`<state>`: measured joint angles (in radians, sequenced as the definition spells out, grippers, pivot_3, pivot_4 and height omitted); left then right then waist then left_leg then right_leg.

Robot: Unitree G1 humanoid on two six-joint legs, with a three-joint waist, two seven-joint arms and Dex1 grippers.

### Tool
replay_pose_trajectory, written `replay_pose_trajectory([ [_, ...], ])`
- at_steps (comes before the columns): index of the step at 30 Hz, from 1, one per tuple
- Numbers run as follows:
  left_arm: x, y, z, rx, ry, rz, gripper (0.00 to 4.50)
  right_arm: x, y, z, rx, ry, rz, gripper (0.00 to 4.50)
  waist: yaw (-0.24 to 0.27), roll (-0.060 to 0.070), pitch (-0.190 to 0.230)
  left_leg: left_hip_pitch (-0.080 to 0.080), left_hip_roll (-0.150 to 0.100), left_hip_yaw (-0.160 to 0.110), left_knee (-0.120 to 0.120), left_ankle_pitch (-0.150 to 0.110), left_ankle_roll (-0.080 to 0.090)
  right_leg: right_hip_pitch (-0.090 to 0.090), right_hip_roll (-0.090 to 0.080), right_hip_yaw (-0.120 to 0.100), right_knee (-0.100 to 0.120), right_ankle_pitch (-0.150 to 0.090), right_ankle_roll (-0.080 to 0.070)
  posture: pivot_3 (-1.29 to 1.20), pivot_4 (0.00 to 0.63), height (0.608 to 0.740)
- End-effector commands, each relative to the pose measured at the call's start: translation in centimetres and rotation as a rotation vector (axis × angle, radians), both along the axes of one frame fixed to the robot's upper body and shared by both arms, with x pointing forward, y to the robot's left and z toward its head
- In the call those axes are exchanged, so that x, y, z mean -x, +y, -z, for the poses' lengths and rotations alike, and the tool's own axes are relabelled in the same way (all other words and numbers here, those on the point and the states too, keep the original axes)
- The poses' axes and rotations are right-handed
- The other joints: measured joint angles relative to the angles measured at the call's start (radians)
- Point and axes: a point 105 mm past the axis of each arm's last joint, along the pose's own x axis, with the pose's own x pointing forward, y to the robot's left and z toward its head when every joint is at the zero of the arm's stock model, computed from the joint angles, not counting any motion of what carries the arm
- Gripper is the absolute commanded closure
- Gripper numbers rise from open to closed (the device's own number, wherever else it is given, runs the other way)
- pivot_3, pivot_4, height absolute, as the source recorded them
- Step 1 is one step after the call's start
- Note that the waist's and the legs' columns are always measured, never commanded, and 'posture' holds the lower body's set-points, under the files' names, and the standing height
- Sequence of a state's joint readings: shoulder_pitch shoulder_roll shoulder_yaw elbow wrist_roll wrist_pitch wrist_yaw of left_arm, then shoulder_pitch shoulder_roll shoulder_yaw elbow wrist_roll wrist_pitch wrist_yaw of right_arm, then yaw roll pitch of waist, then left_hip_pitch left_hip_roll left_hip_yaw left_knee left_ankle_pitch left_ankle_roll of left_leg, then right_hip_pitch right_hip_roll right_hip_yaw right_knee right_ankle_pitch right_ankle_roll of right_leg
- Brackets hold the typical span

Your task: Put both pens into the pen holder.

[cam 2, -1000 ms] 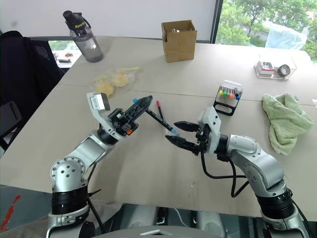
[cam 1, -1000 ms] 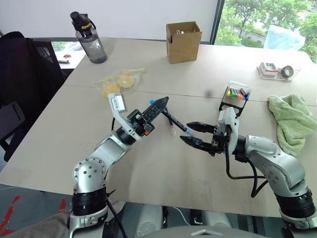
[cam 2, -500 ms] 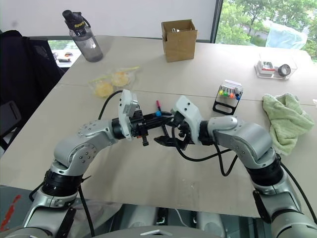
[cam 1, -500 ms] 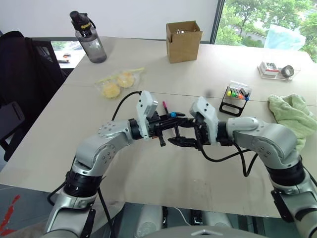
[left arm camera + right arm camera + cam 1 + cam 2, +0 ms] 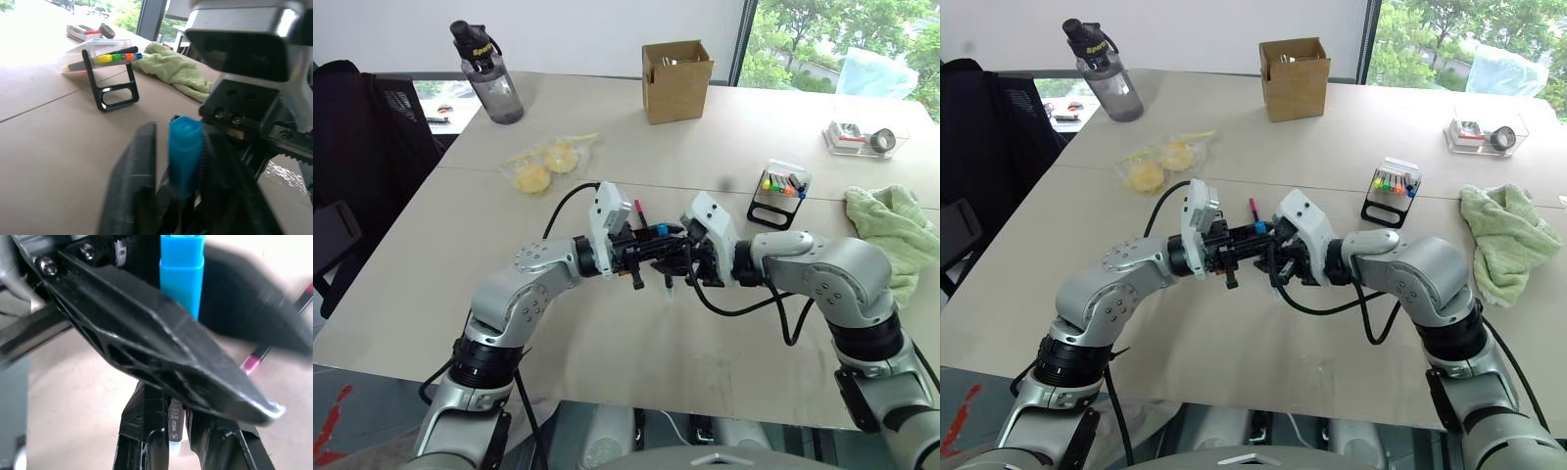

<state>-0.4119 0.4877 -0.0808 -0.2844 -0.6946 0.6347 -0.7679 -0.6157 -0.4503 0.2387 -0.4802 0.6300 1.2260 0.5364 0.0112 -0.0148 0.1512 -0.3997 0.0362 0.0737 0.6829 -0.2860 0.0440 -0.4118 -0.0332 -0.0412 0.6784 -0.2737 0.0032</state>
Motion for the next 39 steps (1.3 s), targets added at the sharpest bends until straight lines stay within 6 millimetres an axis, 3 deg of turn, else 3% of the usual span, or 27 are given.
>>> replay_pose_trajectory([
  [1, 0.1, 0.8, -1.2, 0.024, -0.019, -0.013, 1.86, -0.5, -1.2, -0.8, 0.007, -0.151, 0.016, 4.47, 0.000, 0.000, 0.000, 0.000, 0.000, 0.000, 0.000, 0.000, 0.000, 0.000, 0.000, 0.000, 0.000, 0.000, 0.000, 0.00, 0.150, 0.739],
  [9, 0.6, 3.0, -2.0, -0.049, -0.047, -0.055, 1.86, -2.7, -5.1, -6.2, -0.225, -0.708, 0.183, 4.47, -0.014, -0.001, 0.001, 0.000, 0.000, 0.000, 0.000, 0.000, 0.000, 0.000, 0.001, 0.000, 0.000, 0.000, 0.000, 0.00, 0.150, 0.739],
  [13, 0.2, 2.8, -2.9, -0.096, -0.104, -0.081, 1.86, -3.5, -7.5, -6.6, -0.171, -0.918, 0.272, 4.47, -0.014, -0.001, 0.001, 0.000, 0.000, 0.000, 0.000, 0.000, 0.000, 0.000, 0.000, 0.000, 0.000, 0.000, 0.001, 0.00, 0.150, 0.739],
  [17, 0.3, 2.1, -3.7, -0.136, -0.156, -0.074, 1.86, -4.2, -9.2, -8.8, -0.215, -1.077, 0.414, 4.47, -0.015, -0.002, 0.002, 0.001, 0.000, 0.000, 0.000, 0.000, -0.001, 0.000, 0.000, 0.001, 0.001, 0.000, 0.000, 0.00, 0.150, 0.739],
  [25, -0.5, 1.4, -5.0, -0.177, -0.216, -0.100, 1.86, -5.2, -11.5, -8.0, -0.177, -1.137, 0.525, 4.47, -0.021, -0.002, 0.002, 0.001, 0.000, 0.001, 0.000, 0.001, -0.001, 0.000, 0.001, 0.001, 0.001, 0.000, 0.000, 0.00, 0.150, 0.739],
  [39, -1.1, 1.5, -4.9, -0.185, -0.210, -0.127, 1.86, -5.8, -12.5, -6.3, -0.148, -1.113, 0.549, 4.47, -0.021, -0.002, 0.002, 0.001, 0.000, 0.001, 0.000, 0.001, -0.002, 0.000, 0.000, 0.001, 0.001, 0.000, 0.000, 0.00, 0.150, 0.739],
])
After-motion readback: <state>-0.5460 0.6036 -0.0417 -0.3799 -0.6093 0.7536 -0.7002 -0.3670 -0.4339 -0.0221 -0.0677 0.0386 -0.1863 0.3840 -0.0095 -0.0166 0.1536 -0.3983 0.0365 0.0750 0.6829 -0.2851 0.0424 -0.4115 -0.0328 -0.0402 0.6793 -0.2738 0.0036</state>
